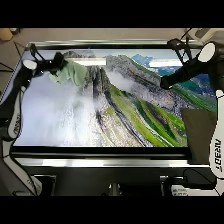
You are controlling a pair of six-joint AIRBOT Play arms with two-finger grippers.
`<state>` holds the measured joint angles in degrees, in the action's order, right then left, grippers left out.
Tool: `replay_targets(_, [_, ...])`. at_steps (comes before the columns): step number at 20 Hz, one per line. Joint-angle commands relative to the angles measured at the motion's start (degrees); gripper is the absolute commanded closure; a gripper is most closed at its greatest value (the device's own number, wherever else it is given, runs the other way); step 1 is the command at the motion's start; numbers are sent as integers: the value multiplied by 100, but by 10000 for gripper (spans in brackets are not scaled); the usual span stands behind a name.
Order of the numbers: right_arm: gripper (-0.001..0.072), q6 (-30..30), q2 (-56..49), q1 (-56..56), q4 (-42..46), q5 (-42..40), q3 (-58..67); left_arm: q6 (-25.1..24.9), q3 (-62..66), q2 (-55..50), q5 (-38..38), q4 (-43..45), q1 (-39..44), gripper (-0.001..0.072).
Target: Fold the shirts.
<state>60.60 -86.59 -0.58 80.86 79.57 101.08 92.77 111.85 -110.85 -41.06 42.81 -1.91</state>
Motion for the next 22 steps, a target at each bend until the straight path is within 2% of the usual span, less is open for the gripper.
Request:
replay_targets(1, [46, -330, 315, 2, 221, -63, 295, -1829, 256, 1478, -748, -358, 273, 678])
replay_targets(2, [46, -326, 560, 2, 334, -118, 372, -1974, 249, 2057, -898, -334, 426, 678])
replay_targets(5, [45, -162, 1541, 2, 640, -118, 485, -1919, 234, 3449, -1307, 411, 1058, 678])
replay_targets(8, [44, -120, 2514, 2, 649, 612, 485, -1152, 234, 4190, -2149, 1351, 1878, 678])
replay_targets(10, [45, -129, 2962, 2, 824, 1287, 485, -693, 223, 4256, -2938, 1845, 2533, 678])
replay_targets(12, [46, -129, 3187, 2, 994, 1897, 485, -457, -155, 4201, -3276, 2124, 3226, 679])
replay_targets(14, [46, -31, 3189, 2, 1003, 2577, 424, -415, -1029, 4142, -3182, 2256, 3912, 678])
replay_targets(15, [46, 31, 3176, 2, 999, 2632, 278, -352, -1567, 4081, -3047, 2291, 4218, 678])
replay_targets(17, [46, 90, 3163, 0, 988, 2540, -317, -55, -2887, 3901, -2389, 2302, 4811, 678])
replay_targets(19, [45, 87, 3165, 2, 986, 2271, -1130, 37, -3969, 3617, -1574, 2288, 5248, 678])
replay_targets(22, [45, 90, 3163, 2, 960, 1705, -2481, 179, -4629, 2988, -999, 1987, 5438, 678])
